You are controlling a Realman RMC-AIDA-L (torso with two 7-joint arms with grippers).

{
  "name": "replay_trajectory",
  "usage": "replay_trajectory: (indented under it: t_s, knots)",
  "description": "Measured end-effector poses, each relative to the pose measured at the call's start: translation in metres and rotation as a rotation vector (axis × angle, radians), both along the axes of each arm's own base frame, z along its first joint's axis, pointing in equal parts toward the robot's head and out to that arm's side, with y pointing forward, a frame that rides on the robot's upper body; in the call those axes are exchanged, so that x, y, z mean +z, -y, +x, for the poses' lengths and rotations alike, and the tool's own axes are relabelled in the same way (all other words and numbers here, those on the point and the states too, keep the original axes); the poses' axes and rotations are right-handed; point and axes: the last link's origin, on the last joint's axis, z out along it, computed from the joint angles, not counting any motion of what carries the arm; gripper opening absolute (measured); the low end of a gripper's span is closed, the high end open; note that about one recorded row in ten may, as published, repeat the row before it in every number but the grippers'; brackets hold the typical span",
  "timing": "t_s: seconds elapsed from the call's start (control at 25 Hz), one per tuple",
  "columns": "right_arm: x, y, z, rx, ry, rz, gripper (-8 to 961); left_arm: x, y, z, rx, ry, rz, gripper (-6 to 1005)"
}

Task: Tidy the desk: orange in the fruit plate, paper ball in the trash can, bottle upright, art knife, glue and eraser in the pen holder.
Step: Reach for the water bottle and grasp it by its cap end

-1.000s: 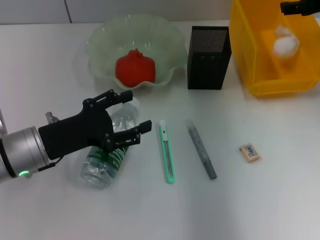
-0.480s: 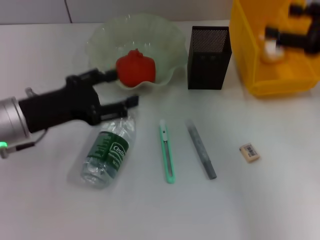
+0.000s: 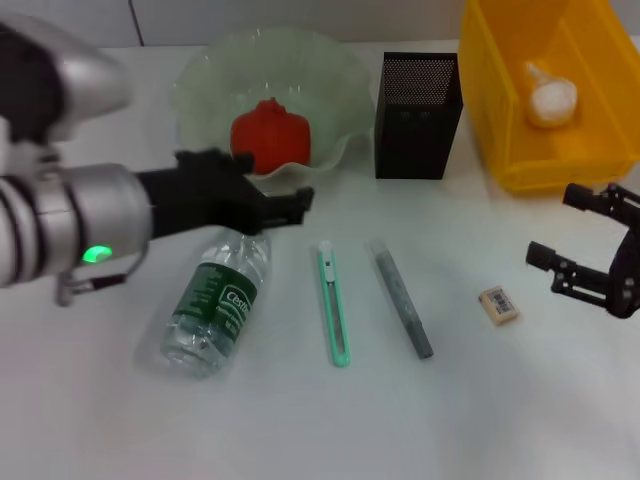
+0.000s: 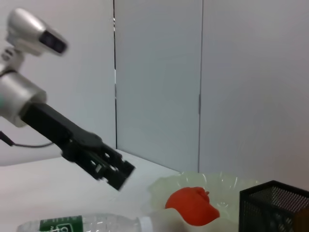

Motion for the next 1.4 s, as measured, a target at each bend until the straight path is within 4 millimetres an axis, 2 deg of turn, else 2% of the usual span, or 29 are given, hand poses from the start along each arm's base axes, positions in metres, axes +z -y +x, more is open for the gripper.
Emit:
replay_trajectory:
  t_s: [0.08, 0.28, 0.48, 0.56, 0.72, 0.76, 1.16, 1.4]
  knots:
    - [-0.006, 0.001, 0.004, -0.014, -0.018, -0.004, 788, -0.012, -0.001, 0.004, 0.034, -0.053, 0.003, 831]
    - [-0.012, -0.001, 0.007, -0.027, -0.039, -0.007, 787, -0.025, -0.004, 0.002, 0.068, -0.129, 0.038, 824]
    - [-0.015, -0.003, 0.006, -0.024, -0.043, -0.016, 787, -0.028, -0.007, -0.002, 0.090, -0.133, 0.041, 818]
    - [-0.016, -0.004, 0.005, -0.019, -0.042, -0.021, 787, -0.035, -0.016, -0.013, 0.120, -0.146, 0.043, 816]
    - [-0.018, -0.005, 0.004, -0.016, -0.041, -0.028, 786, -0.036, -0.017, -0.016, 0.125, -0.148, 0.045, 811]
    - [-0.019, -0.005, 0.004, -0.019, -0.045, -0.032, 786, -0.041, -0.023, -0.022, 0.133, -0.161, 0.047, 810]
    - [-0.025, -0.007, 0.004, -0.028, -0.059, -0.048, 785, -0.051, -0.037, -0.032, 0.145, -0.190, 0.039, 797]
    - [-0.026, -0.006, 0.005, -0.035, -0.062, -0.048, 785, -0.053, -0.037, -0.034, 0.147, -0.196, 0.036, 789]
